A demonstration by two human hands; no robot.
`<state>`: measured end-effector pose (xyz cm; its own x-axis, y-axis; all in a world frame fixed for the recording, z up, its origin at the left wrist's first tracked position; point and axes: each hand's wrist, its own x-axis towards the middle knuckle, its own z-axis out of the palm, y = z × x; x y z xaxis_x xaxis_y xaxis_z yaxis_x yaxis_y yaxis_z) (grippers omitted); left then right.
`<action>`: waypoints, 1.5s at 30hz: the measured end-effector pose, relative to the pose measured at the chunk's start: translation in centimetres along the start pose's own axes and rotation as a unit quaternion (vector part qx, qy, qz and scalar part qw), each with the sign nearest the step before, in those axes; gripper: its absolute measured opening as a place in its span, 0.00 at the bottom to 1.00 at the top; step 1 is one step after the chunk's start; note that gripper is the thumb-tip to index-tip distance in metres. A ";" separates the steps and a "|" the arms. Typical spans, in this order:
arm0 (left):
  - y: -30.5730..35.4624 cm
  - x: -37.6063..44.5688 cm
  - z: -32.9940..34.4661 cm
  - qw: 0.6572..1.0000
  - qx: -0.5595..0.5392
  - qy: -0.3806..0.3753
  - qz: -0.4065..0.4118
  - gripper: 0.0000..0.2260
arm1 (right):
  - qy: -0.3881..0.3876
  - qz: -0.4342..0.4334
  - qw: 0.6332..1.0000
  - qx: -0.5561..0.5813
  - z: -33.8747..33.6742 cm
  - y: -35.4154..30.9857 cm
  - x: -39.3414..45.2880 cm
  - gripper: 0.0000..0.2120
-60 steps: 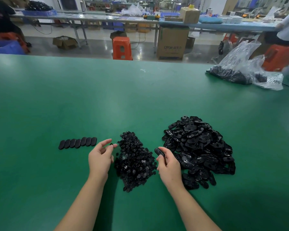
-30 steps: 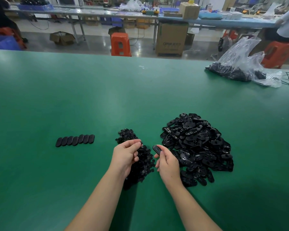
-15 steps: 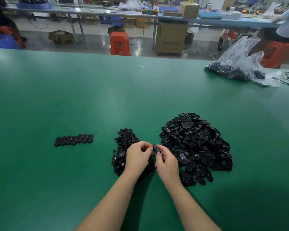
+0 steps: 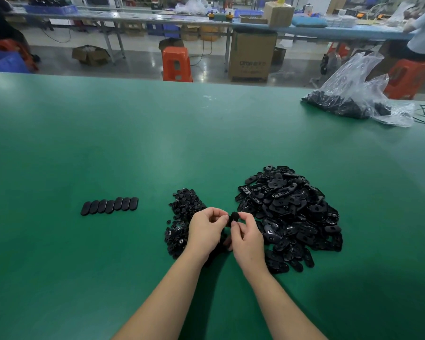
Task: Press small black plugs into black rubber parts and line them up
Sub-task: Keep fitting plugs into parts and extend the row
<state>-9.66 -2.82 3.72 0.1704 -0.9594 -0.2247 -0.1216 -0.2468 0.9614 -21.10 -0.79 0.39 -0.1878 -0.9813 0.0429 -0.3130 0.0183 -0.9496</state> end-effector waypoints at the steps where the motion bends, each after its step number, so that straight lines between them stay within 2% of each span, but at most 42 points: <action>1: 0.0 0.0 0.1 1.000 0.006 -0.002 0.008 0.05 | 0.007 0.002 1.000 -0.001 0.0 0.0 0.0 0.11; 9: -0.1 -0.2 0.5 0.997 0.050 -0.003 0.050 0.05 | 0.049 -0.007 0.999 0.016 -0.1 0.0 0.2 0.01; 14: -0.6 -0.4 0.6 0.998 0.049 0.008 0.028 0.05 | 0.054 -0.005 0.998 0.016 -0.1 0.0 0.2 0.04; 19: -0.7 -0.4 0.5 1.000 0.012 0.010 -0.003 0.04 | 0.032 0.025 0.998 0.041 0.1 0.2 0.3 0.15; 23: -0.6 -0.4 0.5 1.000 0.004 0.011 -0.014 0.04 | 0.025 0.032 0.998 0.045 0.1 0.2 0.3 0.11; 31: -0.4 -0.4 0.3 0.999 0.025 0.045 -0.007 0.04 | 0.027 0.028 0.999 0.027 -0.1 -0.2 0.1 0.08; 45: -0.1 -0.3 0.5 0.996 0.062 0.055 0.019 0.06 | 0.002 0.007 1.000 -0.006 -0.2 -0.1 0.2 0.06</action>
<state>-10.18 -2.59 3.58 0.2693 -0.9493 -0.1622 -0.2483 -0.2312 0.9407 -21.34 -0.92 0.52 -0.1954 -0.9803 0.0305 -0.3216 0.0347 -0.9462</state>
